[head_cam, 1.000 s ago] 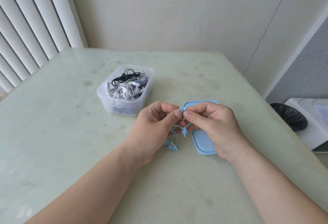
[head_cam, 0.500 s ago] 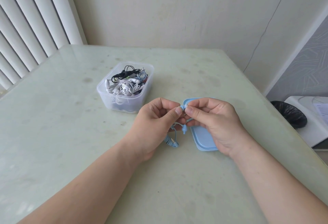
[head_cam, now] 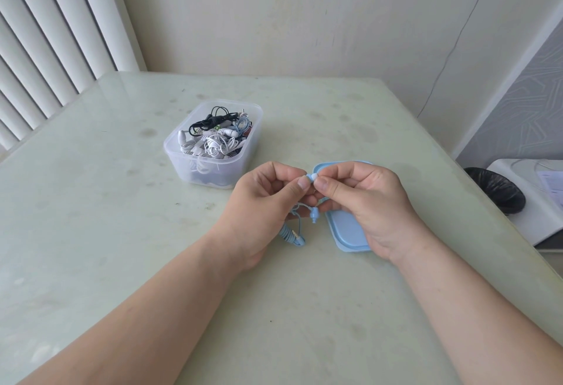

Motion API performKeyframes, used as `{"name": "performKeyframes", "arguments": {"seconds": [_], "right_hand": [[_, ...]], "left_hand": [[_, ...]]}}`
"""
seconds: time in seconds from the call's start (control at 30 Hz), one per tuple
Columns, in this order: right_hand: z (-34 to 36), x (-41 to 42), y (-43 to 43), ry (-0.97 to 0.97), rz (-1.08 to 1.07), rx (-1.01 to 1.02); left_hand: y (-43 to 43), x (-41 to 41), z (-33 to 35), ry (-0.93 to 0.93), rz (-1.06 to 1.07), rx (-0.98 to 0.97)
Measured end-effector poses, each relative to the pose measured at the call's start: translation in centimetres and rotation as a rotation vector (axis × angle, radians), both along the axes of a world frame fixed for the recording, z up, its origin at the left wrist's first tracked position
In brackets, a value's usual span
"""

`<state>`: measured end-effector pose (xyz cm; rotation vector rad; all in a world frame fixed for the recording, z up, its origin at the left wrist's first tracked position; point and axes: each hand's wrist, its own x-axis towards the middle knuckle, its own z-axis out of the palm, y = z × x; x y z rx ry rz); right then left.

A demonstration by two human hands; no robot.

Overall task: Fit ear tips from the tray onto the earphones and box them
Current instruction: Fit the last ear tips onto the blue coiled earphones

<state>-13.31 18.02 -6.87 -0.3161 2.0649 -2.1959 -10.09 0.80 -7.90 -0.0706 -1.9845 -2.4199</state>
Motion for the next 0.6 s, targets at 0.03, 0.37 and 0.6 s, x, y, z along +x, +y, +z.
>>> {"name": "performKeyframes", "arguments": {"seconds": [0.03, 0.37, 0.6], "right_hand": [[-0.02, 0.01, 0.01, 0.004, -0.001, -0.002], [-0.18, -0.34, 0.39, 0.0, 0.01, -0.046], [-0.3, -0.26, 0.21, 0.051, 0.028, 0.002]], "left_hand": [[0.0, -0.01, 0.0, -0.001, 0.003, 0.002], [-0.1, -0.16, -0.03, -0.003, -0.018, 0.03], [-0.11, -0.06, -0.15, 0.009, -0.011, 0.011]]}}
